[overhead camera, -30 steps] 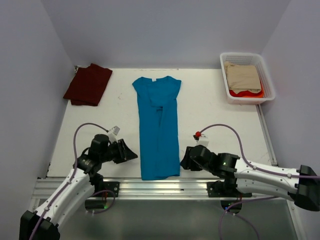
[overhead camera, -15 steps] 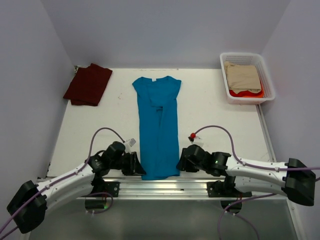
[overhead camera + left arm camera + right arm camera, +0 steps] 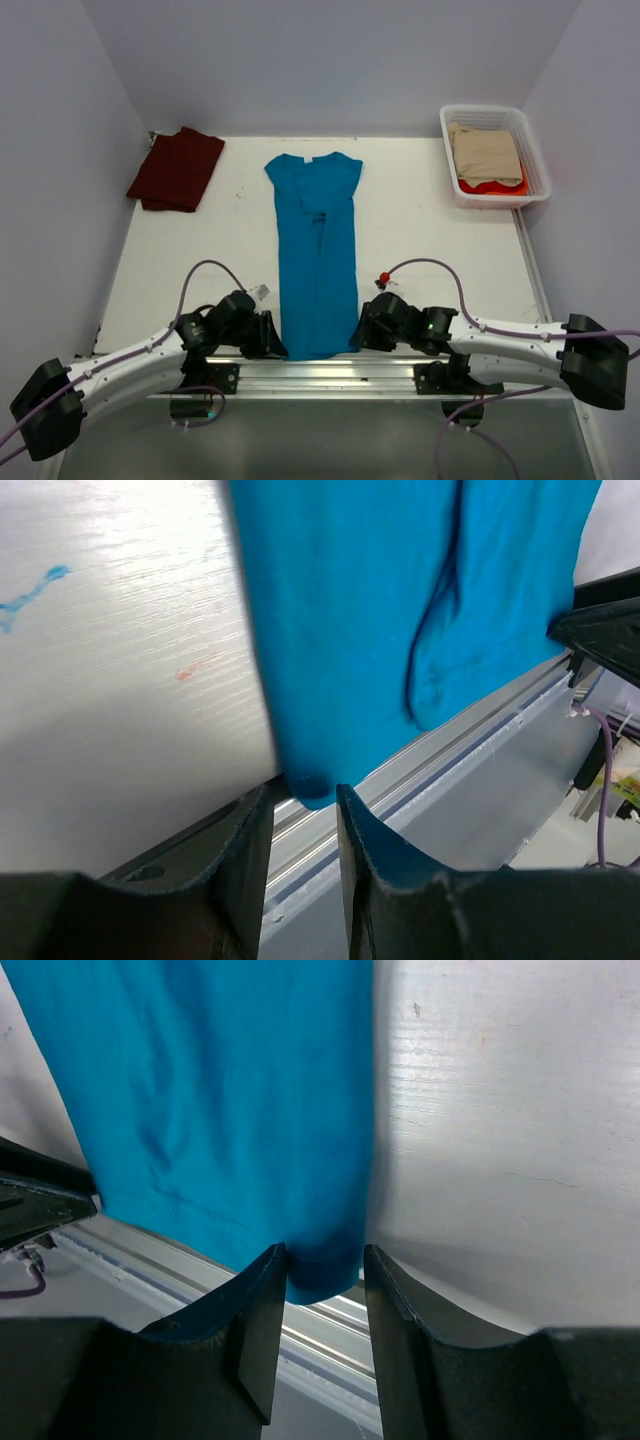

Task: Fold and stack the t-shirts
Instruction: Fold the tshirt

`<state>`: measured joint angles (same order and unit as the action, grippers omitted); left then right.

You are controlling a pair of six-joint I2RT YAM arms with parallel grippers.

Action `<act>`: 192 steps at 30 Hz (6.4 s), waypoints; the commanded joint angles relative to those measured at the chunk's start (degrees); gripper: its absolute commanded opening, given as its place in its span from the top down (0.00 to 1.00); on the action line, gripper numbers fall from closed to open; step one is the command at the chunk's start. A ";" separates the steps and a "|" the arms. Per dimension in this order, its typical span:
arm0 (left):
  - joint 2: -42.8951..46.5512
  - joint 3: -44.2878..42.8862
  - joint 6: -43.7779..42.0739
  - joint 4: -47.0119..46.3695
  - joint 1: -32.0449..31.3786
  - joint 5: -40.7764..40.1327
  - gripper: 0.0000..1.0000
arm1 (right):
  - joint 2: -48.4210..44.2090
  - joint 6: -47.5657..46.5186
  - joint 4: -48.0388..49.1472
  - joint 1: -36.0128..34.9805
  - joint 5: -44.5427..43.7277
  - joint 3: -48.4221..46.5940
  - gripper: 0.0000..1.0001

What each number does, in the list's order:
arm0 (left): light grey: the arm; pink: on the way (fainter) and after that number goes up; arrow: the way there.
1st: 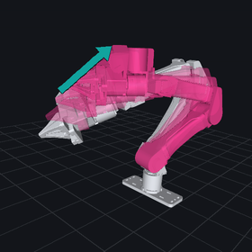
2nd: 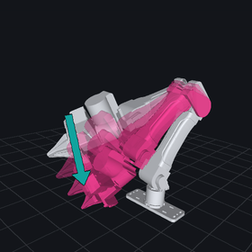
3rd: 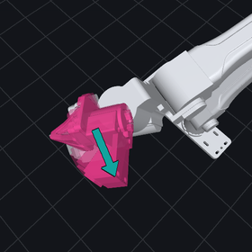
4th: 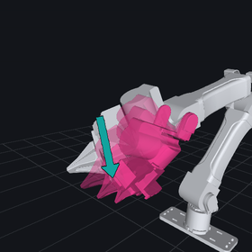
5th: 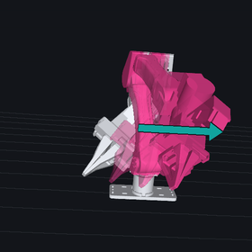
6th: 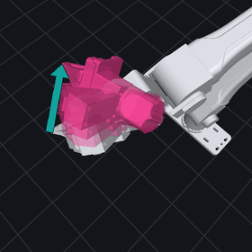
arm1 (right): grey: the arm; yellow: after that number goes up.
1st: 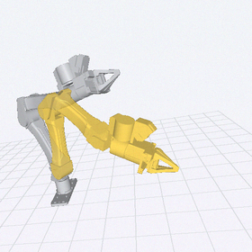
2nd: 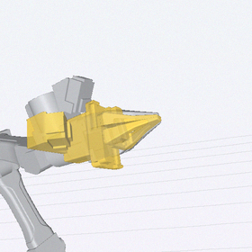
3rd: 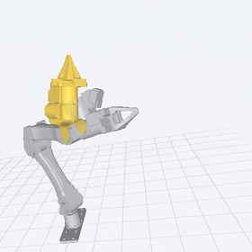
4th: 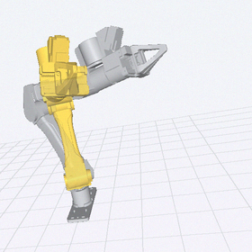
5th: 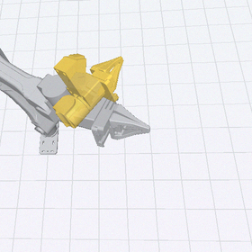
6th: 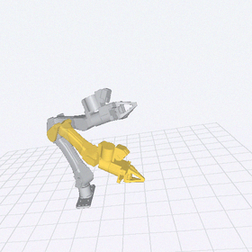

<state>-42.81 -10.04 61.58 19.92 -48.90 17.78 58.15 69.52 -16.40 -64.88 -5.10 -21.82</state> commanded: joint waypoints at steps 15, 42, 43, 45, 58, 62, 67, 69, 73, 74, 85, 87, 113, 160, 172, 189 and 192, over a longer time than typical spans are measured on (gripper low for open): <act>-8.08 3.54 6.44 -7.87 -3.74 -1.69 0.63 | 2.32 3.87 6.47 0.02 4.84 3.89 0.93; 9.93 -8.12 -1.72 4.32 -4.80 -17.49 1.00 | -9.98 -8.60 -9.17 0.11 -7.11 -6.74 1.00; 10.02 -9.46 -2.42 5.38 -4.80 -19.60 1.00 | -10.25 -9.04 -9.69 0.02 -8.51 -7.09 1.00; 10.38 -13.05 -4.36 7.76 -4.80 -23.55 1.00 | -10.60 -10.19 -10.84 0.11 -9.74 -8.41 1.00; 2.12 -21.07 -16.48 4.80 -4.62 -41.95 1.00 | -1.56 -24.06 -10.60 7.48 -15.65 -18.60 1.00; -2.80 -21.07 -20.53 -0.93 -3.57 -44.67 1.00 | 3.63 -28.37 -6.20 13.71 -11.86 -20.27 1.00; -5.35 -20.28 -27.90 -10.84 2.22 -43.19 1.00 | 10.57 -33.29 -3.64 16.63 -10.46 -24.75 1.00; -7.11 -19.23 -29.84 -14.72 6.79 -40.46 1.00 | 14.08 -34.44 -2.15 17.86 -9.58 -26.07 1.00; -14.73 -20.01 -34.76 -24.03 9.17 -40.55 1.00 | 19.97 -36.99 0.40 19.26 -7.73 -29.67 1.00; -16.24 -20.80 -35.30 -25.18 9.35 -40.54 1.00 | 21.99 -37.43 0.58 19.70 -7.64 -30.29 1.00; -29.60 -26.25 -36.80 -35.39 14.79 -36.77 1.00 | 29.74 -43.15 -0.56 22.78 -9.31 -41.01 1.00; -31.54 -26.96 -37.15 -36.09 16.64 -35.80 1.00 | 30.96 -44.02 -1.00 23.31 -9.57 -42.68 1.00; -48.44 -54.83 -38.20 -36.54 32.12 -26.74 0.00 | 60.26 -46.57 -18.86 31.04 -30.49 -91.58 0.01; -55.09 -23.88 -31.61 -34.78 37.48 15.62 0.00 | 40.72 -27.51 21.15 35.79 20.49 -25.81 0.51; -52.12 -21.16 -33.10 -26.78 37.39 11.66 0.06 | 41.43 -28.21 21.15 35.88 19.43 -25.11 0.68; -50.60 -18.43 -31.00 -23.96 37.30 8.76 0.10 | 40.90 -29.00 20.18 36.05 19.08 -25.28 0.73; -54.73 -19.22 -30.82 -25.80 37.30 11.13 0.31 | 40.99 -29.26 20.10 36.05 19.25 -25.46 0.81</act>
<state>-90.43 -31.64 31.42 -16.34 -11.49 32.32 99.37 41.08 4.10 -29.17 14.52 -47.68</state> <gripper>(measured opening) 0.740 0.210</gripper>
